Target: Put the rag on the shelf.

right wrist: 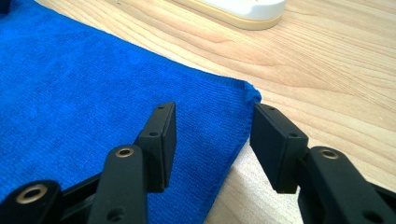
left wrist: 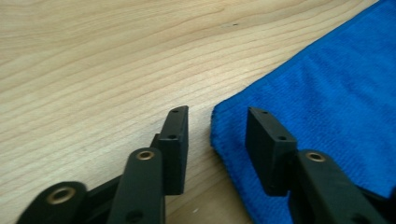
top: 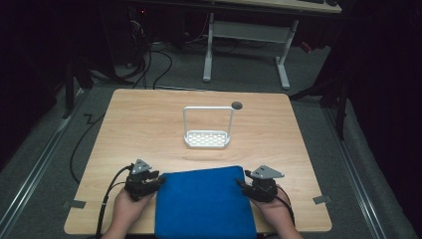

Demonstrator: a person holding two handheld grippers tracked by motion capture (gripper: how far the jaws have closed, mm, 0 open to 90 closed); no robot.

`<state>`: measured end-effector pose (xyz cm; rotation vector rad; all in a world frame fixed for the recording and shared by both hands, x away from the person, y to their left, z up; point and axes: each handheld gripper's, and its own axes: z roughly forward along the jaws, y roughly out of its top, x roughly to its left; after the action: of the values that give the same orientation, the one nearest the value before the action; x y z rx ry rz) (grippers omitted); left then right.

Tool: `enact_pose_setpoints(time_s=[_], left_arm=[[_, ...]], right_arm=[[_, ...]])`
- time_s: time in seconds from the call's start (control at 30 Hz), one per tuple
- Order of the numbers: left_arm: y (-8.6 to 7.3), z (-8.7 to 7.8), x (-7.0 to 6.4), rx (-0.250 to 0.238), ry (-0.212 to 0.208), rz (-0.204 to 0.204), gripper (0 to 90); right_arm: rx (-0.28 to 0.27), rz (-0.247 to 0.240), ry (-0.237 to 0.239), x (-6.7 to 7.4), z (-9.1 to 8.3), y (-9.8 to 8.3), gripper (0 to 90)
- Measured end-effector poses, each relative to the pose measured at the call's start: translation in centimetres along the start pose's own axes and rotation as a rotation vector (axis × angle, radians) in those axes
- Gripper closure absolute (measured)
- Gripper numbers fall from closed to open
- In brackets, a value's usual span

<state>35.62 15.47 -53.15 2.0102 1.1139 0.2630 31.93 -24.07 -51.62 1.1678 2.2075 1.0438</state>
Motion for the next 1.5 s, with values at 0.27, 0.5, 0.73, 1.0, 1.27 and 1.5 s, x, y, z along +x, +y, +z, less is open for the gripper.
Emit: enact_pose_setpoints(time_s=[0.27, 0.5, 0.73, 1.0, 1.27, 1.5], left_arm=[[-0.1, 0.7, 0.2, -0.016, -0.078, -0.071, 85.4], [-0.2, 0.6, 0.3, -0.024, -0.082, -0.069, 86.2], [-0.3, 0.6, 0.4, -0.027, -0.078, -0.079, 86.7], [-0.4, -0.1, 0.2, -0.078, -0.073, -0.060, 86.6], [-0.1, -1.8, -0.2, -0.169, -0.057, -0.023, 86.5], [0.2, -3.1, -1.2, -0.230, -0.033, 0.023, 86.2]], right_arm=[[0.034, 0.055, -0.041, -1.6, 1.7, 0.7, 56.7], [0.095, 0.078, -0.036, -1.9, 3.6, 1.3, 68.4], [0.145, 0.070, -0.025, -1.2, 4.2, 2.4, 87.0], [0.025, 0.038, -0.049, -0.5, 2.4, 2.4, 88.0], [-0.035, 0.024, -0.007, -0.1, 1.6, 2.7, 88.1], [-0.106, 0.007, 0.001, 0.2, 0.4, 3.3, 88.2]])
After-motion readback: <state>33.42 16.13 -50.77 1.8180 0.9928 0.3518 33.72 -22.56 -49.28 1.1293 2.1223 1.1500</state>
